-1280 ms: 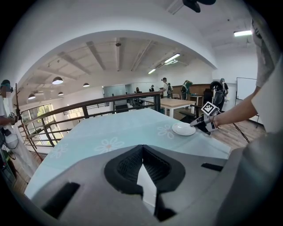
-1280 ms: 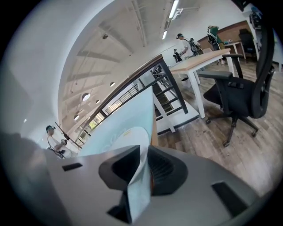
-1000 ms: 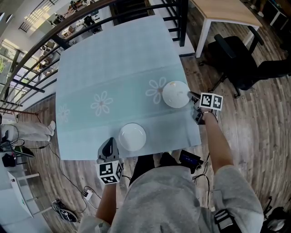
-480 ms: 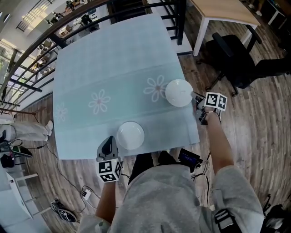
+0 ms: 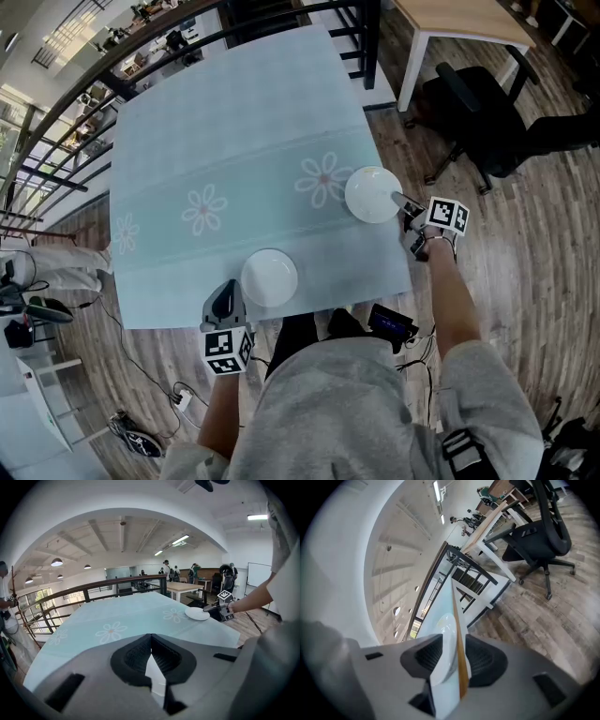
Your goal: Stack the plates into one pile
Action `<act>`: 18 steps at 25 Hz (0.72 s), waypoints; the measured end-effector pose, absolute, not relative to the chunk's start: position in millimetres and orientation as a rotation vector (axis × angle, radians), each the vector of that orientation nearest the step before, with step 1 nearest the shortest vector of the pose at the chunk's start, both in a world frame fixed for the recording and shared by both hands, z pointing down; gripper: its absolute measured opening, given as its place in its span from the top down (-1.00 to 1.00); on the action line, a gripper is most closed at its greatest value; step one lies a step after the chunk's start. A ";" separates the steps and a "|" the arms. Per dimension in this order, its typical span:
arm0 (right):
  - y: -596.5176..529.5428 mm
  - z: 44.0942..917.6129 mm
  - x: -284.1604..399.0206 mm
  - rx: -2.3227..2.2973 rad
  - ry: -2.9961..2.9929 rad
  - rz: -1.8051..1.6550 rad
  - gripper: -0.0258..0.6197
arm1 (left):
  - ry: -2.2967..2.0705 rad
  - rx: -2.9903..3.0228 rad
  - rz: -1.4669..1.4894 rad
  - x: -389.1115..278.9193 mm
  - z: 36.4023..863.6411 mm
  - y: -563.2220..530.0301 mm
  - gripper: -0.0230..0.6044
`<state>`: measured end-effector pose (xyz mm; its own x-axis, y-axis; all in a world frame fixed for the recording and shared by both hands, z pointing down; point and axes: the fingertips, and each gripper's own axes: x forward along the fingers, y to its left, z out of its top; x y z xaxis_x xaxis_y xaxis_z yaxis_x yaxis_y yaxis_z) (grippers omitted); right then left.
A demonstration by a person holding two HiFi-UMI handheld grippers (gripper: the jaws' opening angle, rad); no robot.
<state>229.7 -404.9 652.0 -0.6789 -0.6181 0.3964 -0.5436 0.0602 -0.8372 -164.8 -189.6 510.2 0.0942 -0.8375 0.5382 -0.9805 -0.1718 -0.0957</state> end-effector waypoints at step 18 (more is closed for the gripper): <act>-384.0 639.3 269.4 -1.205 2.006 -1.709 0.82 | -1.778 2.112 0.683 -151.5 511.4 -195.8 0.86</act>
<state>269.4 -384.0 639.3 -0.6295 -0.7097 0.3161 -0.4249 -0.0262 -0.9049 -151.5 -195.8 511.4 0.1229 -0.8377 0.5322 -0.9786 -0.1916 -0.0756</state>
